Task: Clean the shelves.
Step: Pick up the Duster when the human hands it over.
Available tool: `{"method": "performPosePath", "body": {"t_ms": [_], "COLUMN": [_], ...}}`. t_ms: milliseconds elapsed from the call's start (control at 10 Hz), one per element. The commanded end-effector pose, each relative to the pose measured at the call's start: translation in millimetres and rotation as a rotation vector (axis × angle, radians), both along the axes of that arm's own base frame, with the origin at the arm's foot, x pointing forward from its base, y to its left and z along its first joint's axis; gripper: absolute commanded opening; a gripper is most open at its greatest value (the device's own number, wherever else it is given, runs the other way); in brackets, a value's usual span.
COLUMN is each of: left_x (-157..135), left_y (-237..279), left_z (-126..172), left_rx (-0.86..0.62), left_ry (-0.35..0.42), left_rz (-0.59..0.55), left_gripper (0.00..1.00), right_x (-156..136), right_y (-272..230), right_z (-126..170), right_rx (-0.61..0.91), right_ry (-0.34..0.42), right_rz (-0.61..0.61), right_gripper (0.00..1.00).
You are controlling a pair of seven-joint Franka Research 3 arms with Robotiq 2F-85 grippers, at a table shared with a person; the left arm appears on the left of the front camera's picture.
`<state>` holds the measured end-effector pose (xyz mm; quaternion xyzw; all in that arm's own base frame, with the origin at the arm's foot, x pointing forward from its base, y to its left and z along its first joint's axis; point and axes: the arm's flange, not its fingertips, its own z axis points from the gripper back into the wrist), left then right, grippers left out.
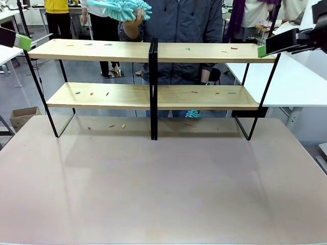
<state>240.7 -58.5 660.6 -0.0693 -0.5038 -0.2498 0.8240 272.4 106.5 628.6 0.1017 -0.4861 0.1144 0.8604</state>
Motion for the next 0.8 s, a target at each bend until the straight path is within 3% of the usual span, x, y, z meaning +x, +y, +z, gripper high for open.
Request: {"method": "performPosePath", "body": {"t_ms": [0,100,200,500,600,700], "left_x": [-0.2,-0.2,-0.2,0.0,1.9,25.8], "left_y": [2.0,2.0,2.0,0.1,-4.9,-5.6], "left_z": [-0.7,-0.7,-0.7,0.0,7.4,25.1], "left_rx": [-0.007,-0.007,-0.007,0.0,0.028,-0.036], "left_ry": [0.0,0.0,0.0,0.0,0.105,0.307], "left_rz": [-0.003,-0.003,-0.003,0.0,-0.268,-0.422], "left_gripper": [1.0,1.0,1.0,1.0,1.0,1.0], "right_x": [-33.7,-33.2,1.1,1.1,1.1,1.1], "right_y": [-2.5,-1.5,4.0,4.0,4.0,4.0], "right_z": [-74.2,-74.5,-1.6,-1.6,-1.6,-1.6], "right_rx": [0.033,0.02,0.0,0.0,0.0,0.0], "right_ry": [-0.023,-0.028,0.001,0.001,0.001,0.001], "right_rz": [-0.017,-0.047,-0.001,-0.001,-0.001,-0.001], "right_gripper": [1.0,1.0,1.0,1.0,1.0,1.0]}}
